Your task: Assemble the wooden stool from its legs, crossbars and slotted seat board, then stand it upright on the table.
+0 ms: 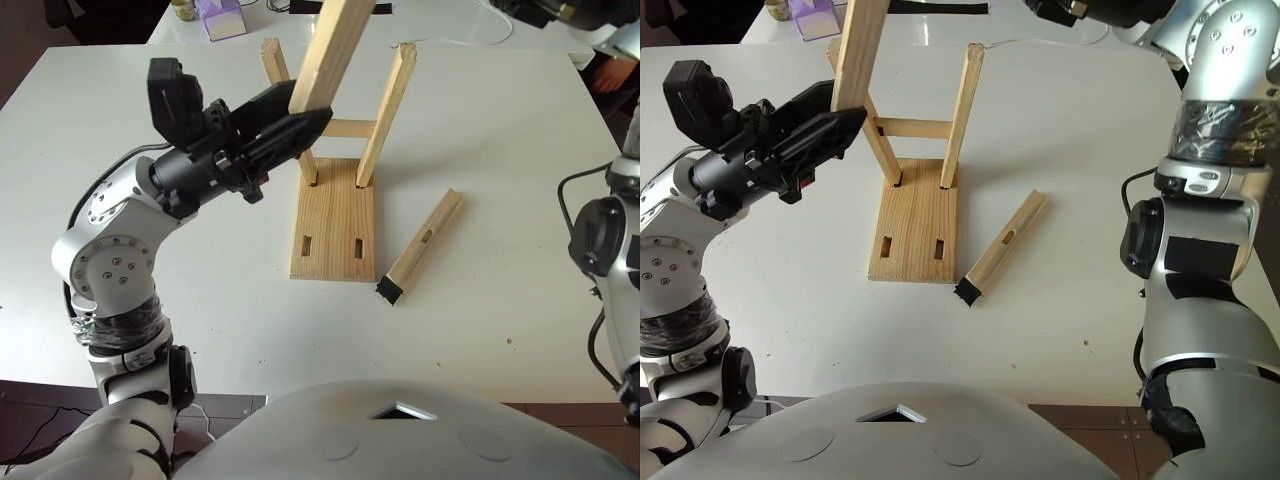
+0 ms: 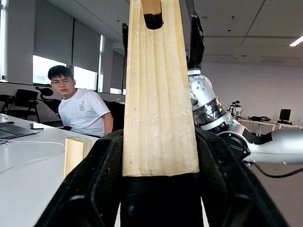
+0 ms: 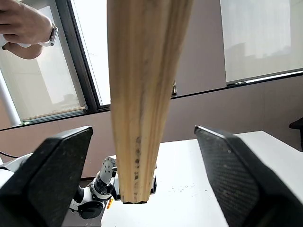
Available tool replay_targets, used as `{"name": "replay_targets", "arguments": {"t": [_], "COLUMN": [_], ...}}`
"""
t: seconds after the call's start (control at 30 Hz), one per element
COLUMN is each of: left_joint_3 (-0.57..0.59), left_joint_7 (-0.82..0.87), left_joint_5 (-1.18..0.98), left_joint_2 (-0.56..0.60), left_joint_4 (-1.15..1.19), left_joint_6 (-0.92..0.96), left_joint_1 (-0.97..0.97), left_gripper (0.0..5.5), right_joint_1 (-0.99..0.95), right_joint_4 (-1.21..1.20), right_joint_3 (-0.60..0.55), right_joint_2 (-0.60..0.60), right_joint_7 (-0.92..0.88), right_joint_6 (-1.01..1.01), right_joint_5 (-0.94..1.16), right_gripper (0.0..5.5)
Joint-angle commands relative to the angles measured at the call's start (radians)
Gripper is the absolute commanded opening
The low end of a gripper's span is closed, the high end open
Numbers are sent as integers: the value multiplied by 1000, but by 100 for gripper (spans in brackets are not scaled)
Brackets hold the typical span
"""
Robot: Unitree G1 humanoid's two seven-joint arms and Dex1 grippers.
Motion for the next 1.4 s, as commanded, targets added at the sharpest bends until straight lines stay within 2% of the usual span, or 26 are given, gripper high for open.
{"name": "replay_targets", "arguments": {"t": [0.03, 0.23, 0.67, 1.07, 1.1, 1.2, 1.27, 1.4], "left_joint_3": [-55, -91, -115, -141, -145, -154, -186, -285], "left_joint_7": [-68, -81, -45, -3, -5, 0, -12, -101], "left_joint_5": [63, 112, 96, 128, 125, 136, 200, 467], "left_joint_2": [44, 46, 23, 7, 11, 18, 37, 156], "left_joint_4": [10, 28, 13, 49, 53, 63, 76, 186], "left_joint_6": [-58, -116, -163, -170, -161, -159, -186, -359], "left_joint_1": [26, 54, 62, 36, 36, 44, 66, 285], "left_gripper": [205, 204, 204, 204, 241, 286, 305, 305], "right_joint_1": [-86, -114, -37, 8, 10, 14, 29, 118], "right_joint_4": [57, 70, -21, -107, -111, -118, -134, -229], "right_joint_3": [19, 58, 71, 30, 27, 17, 7, 32], "right_joint_2": [-8, -20, -4, 38, 39, 40, 38, 11], "right_joint_7": [48, 131, 152, 64, 57, 37, 18, -2], "right_joint_6": [29, -3, 22, 66, 68, 71, 67, -48], "right_joint_5": [-22, -71, -100, -62, -58, -49, -51, -125], "right_gripper": [396, 396, 203, 203, 203, 203, 203, 203]}}
